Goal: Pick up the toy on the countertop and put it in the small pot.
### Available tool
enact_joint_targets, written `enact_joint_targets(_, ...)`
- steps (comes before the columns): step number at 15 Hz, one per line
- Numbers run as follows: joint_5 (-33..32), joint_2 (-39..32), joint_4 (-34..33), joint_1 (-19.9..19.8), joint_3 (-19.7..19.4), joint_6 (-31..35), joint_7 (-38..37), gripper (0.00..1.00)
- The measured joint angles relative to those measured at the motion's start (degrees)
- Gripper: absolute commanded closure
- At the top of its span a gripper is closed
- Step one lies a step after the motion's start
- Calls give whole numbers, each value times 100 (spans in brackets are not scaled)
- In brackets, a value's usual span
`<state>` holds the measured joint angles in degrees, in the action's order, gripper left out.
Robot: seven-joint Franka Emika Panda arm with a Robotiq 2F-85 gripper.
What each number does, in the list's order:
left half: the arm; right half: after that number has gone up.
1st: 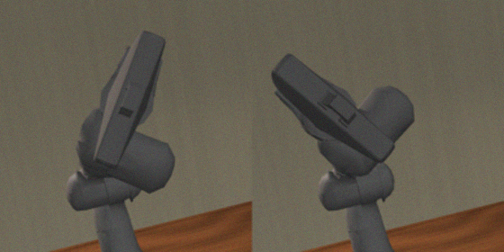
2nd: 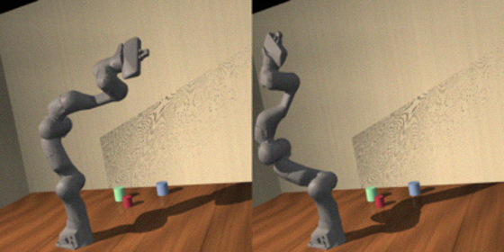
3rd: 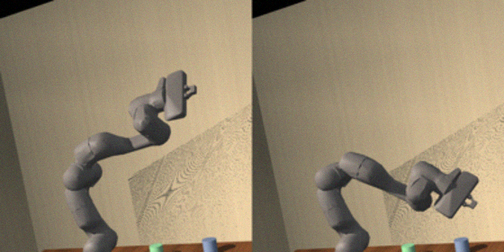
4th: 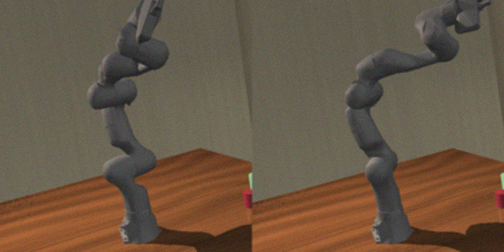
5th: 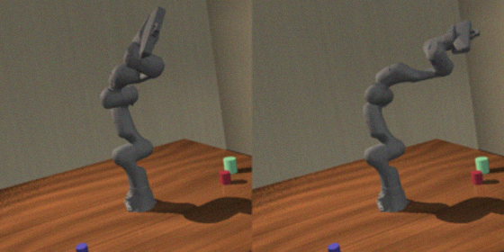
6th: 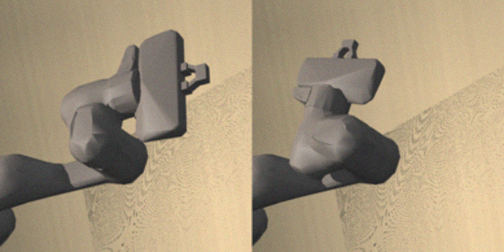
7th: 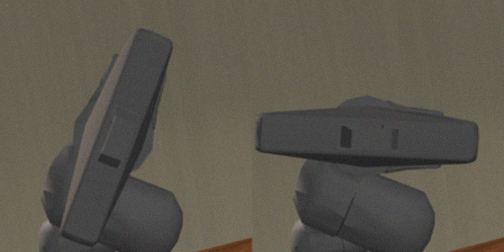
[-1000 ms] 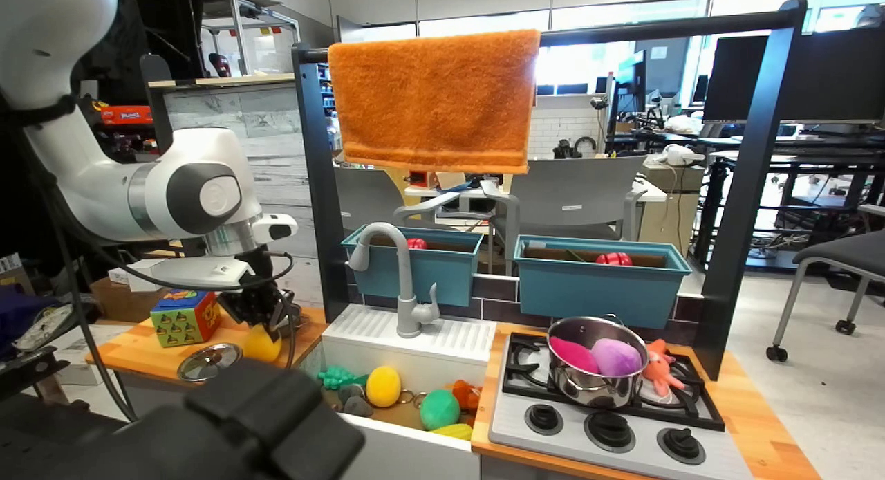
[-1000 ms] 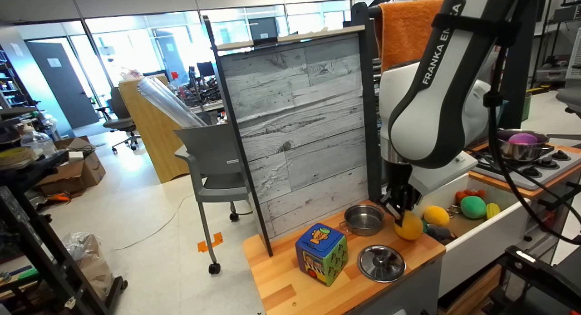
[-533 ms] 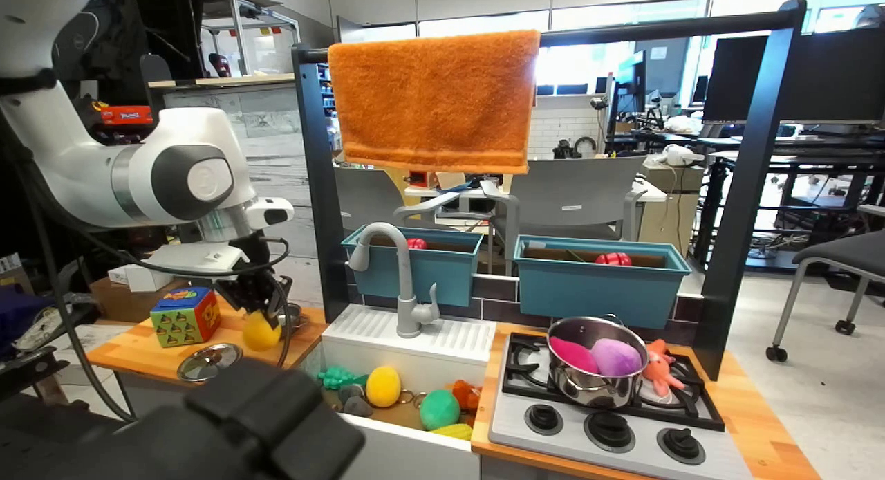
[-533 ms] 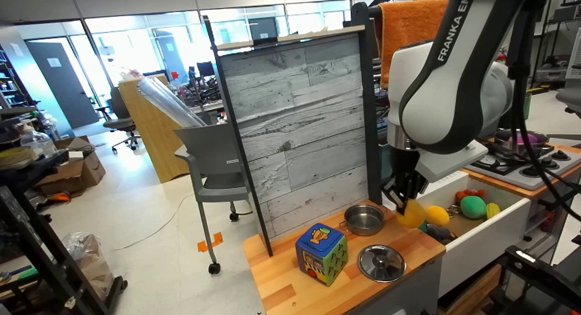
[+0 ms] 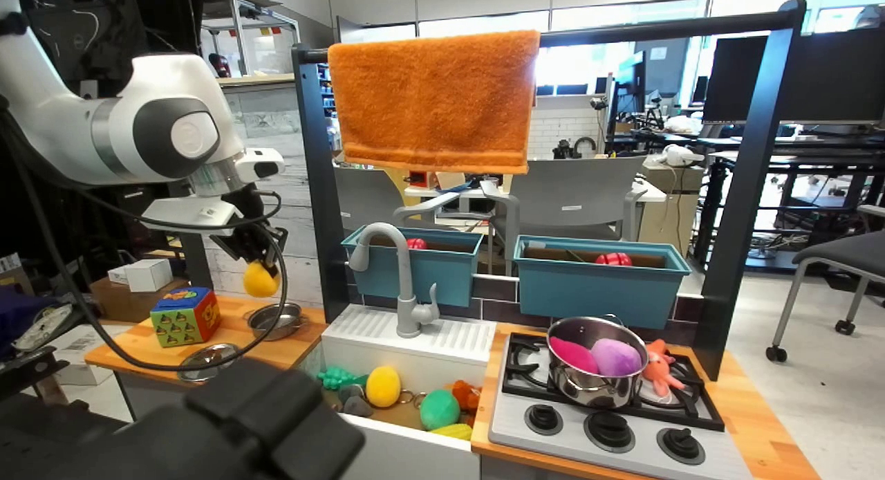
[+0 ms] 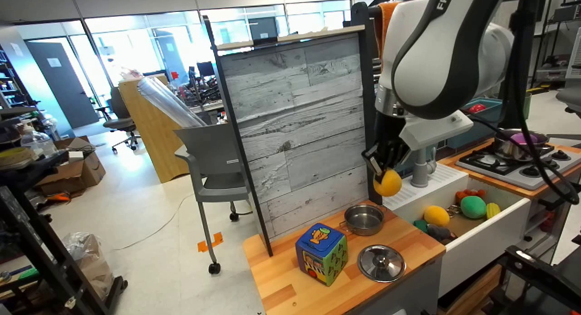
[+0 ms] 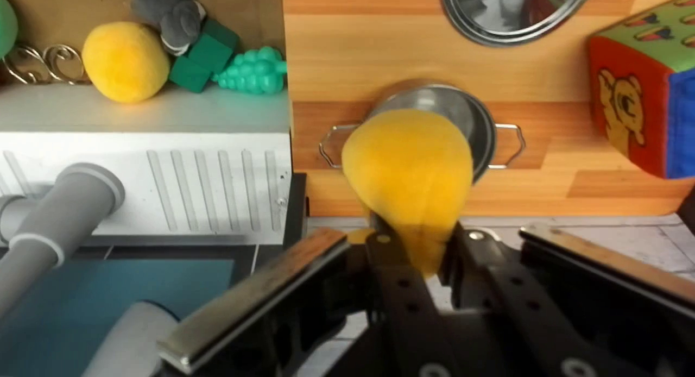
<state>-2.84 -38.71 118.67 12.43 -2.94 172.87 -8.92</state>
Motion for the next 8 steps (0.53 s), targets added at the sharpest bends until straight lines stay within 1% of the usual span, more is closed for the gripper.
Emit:
enact_joint_targets(4, 1, 123, -179, 184, 9, -18, -73, 95)
enact_joint_targets(8, 1, 66, -449, 439, -64, -294, -259, 95)
